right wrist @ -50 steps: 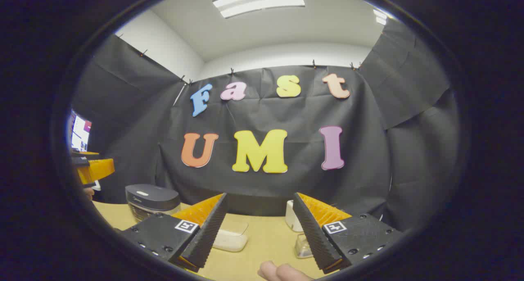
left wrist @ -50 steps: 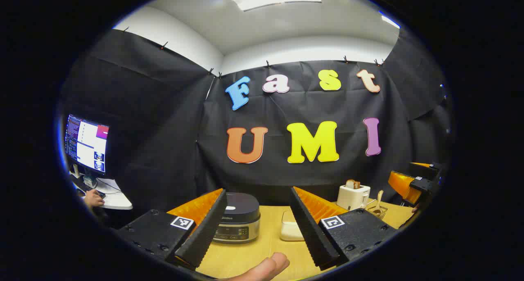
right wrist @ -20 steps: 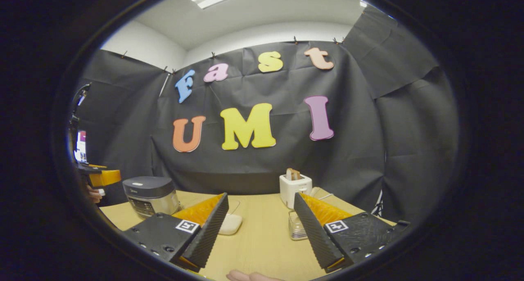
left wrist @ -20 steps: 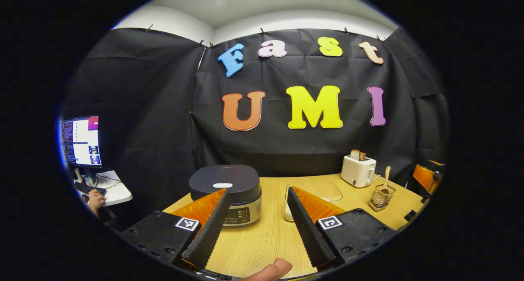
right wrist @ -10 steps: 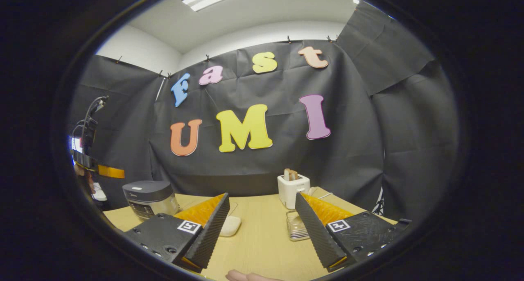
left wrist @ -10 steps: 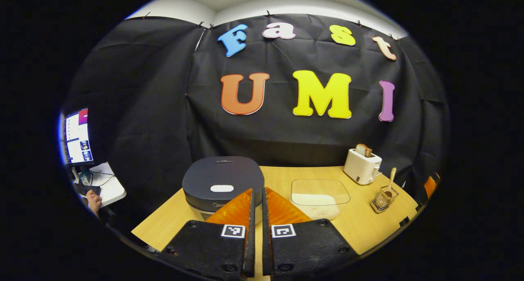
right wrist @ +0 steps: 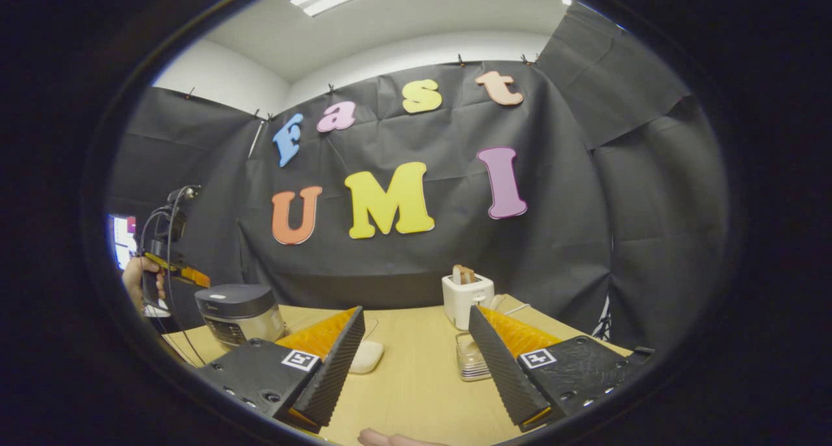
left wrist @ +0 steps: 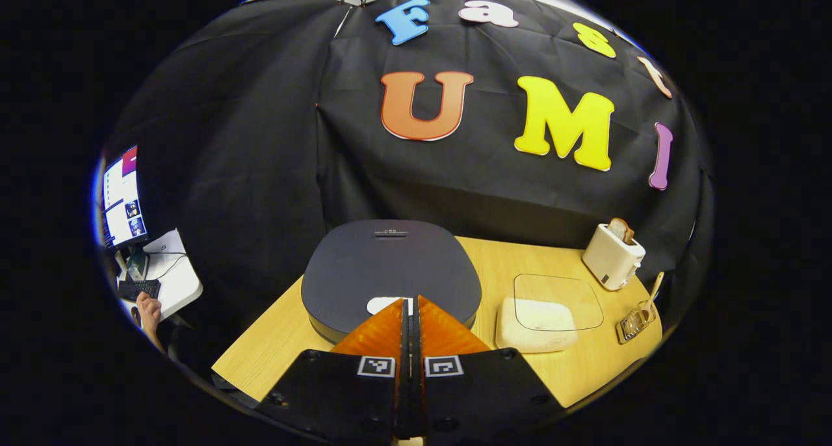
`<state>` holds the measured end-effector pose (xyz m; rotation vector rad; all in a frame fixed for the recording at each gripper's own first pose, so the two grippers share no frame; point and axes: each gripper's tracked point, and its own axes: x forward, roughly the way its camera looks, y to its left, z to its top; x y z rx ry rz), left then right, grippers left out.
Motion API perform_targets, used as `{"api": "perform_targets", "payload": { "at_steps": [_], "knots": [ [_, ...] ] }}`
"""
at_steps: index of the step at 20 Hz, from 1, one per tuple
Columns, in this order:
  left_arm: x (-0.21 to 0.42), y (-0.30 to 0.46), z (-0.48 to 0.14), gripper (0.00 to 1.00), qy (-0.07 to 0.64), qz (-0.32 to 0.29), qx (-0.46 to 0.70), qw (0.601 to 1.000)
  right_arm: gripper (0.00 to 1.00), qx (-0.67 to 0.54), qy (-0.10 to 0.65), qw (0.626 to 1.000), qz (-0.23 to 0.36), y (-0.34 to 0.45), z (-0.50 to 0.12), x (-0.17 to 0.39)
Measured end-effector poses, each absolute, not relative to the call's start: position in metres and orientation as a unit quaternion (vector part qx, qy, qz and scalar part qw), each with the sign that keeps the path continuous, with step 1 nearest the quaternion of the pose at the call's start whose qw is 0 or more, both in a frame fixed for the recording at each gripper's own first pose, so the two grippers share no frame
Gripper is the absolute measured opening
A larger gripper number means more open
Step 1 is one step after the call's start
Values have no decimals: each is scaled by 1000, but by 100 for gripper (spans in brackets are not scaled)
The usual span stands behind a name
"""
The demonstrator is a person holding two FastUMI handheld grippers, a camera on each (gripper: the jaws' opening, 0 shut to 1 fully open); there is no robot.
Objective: Close the left gripper, press the button to open the rice cooker; take a wooden spoon from the chopstick holder with the right hand, scoop a spoonful of rice and pour it into the rice cooker, then put the wooden spoon back into the chopstick holder.
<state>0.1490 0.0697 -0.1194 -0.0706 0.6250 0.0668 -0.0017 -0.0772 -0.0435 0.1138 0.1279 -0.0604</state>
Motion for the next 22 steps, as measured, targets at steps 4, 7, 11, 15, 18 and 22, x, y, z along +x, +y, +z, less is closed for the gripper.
{"api": "perform_targets", "payload": {
  "at_steps": [4,7,11,15,18,22],
  "knots": [
    [158,82,-132,2,309,45,-33,950,96,47,60,997,-33,-78,-41,-2],
    [155,78,-145,3,323,42,-37,945,96,48,62,997,-26,-73,-43,-1],
    [156,81,-150,3,337,46,-14,940,96,73,78,994,-11,-67,-50,-1],
    [158,83,-150,3,354,45,15,934,96,65,72,995,-14,-67,-46,-3],
    [158,83,-151,3,383,39,8,923,96,64,71,995,-11,-65,-46,-3],
    [157,82,-152,3,432,28,4,901,96,68,75,995,-11,-65,-49,-2]
  ]
}}
